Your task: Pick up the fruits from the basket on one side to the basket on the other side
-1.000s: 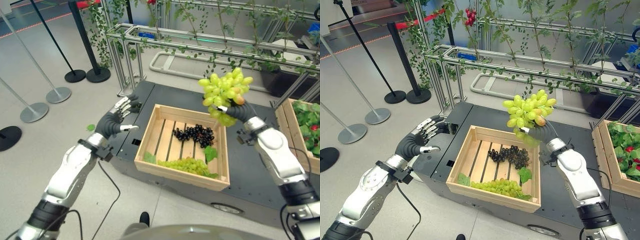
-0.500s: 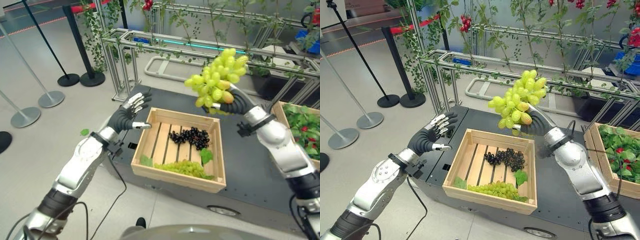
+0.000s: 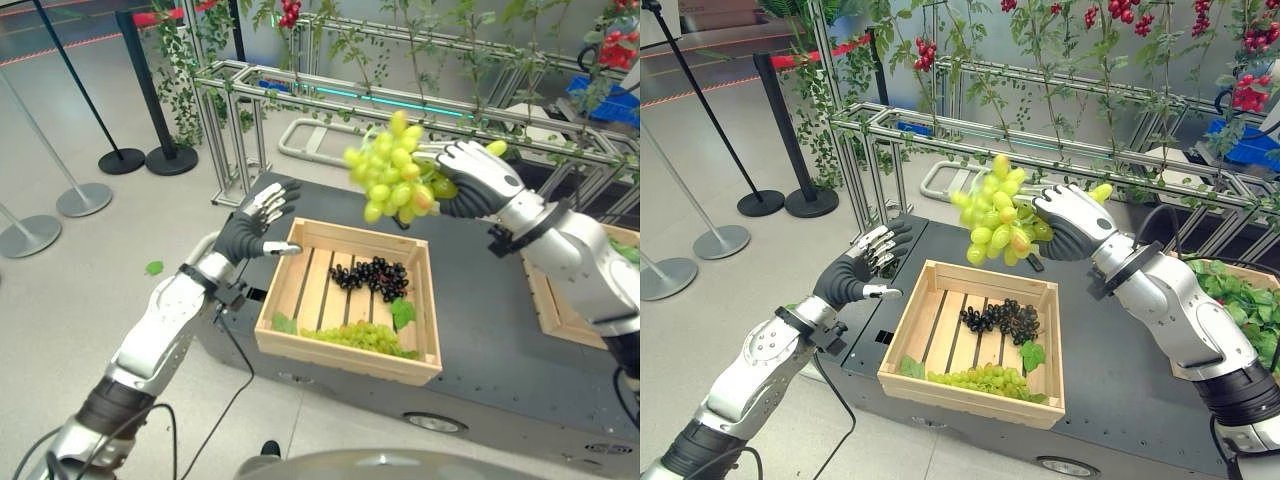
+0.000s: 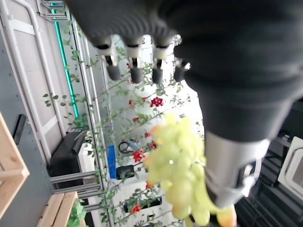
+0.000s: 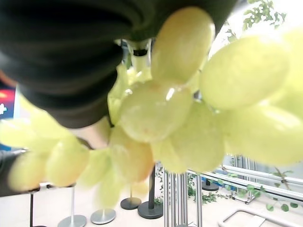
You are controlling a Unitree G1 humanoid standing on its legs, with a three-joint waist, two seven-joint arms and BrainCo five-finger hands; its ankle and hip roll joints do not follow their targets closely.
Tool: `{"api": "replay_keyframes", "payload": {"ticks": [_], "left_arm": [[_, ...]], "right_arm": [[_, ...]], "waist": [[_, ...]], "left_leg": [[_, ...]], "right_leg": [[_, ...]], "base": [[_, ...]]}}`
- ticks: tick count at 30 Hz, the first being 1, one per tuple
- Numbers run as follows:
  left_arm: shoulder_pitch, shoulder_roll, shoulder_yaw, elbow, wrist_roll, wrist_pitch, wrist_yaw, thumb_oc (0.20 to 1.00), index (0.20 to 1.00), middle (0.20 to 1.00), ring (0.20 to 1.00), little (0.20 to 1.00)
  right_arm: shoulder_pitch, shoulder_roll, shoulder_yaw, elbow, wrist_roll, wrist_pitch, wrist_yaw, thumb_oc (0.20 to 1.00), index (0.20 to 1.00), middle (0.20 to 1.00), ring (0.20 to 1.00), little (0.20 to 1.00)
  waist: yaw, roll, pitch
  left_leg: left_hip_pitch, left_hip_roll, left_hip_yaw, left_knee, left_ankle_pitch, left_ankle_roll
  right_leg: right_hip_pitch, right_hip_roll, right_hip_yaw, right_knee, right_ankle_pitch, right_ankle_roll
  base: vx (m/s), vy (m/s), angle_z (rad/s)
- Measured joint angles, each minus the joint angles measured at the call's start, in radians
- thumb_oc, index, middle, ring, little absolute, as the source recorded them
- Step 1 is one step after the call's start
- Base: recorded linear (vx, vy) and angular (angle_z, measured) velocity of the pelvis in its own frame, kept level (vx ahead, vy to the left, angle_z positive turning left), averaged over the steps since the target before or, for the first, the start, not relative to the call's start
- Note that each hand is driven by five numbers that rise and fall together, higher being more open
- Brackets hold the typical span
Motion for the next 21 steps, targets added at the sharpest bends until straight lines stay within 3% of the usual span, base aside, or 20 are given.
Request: {"api": "replay_keyframes", "payload": {"ticks": [8, 21], "left_arm": [[0.000, 0.000, 0.002, 0.000, 0.000, 0.000, 0.001, 1.000, 1.000, 1.000, 1.000, 1.000], [0.000, 0.001, 0.021, 0.000, 0.001, 0.000, 0.001, 1.000, 1.000, 1.000, 1.000, 1.000]], "right_arm": [[-0.002, -0.055, 0.003, -0.004, -0.083, -0.022, -0.009, 0.200, 0.200, 0.200, 0.200, 0.200], [-0.011, -0.071, 0.006, -0.003, -0.083, -0.022, -0.028, 0.200, 0.200, 0.200, 0.200, 0.200]], "waist": [[0.001, -0.004, 0.002], [0.001, -0.007, 0.006]], "left_leg": [[-0.003, -0.001, -0.001, 0.000, 0.000, 0.000], [-0.007, -0.002, -0.003, 0.000, -0.002, 0.000]], "right_leg": [[0.000, 0.000, 0.000, -0.006, 0.000, 0.000], [0.001, 0.001, -0.002, -0.015, 0.003, 0.001]], "base": [[0.00, 0.000, 0.00], [0.00, 0.000, 0.00]]}}
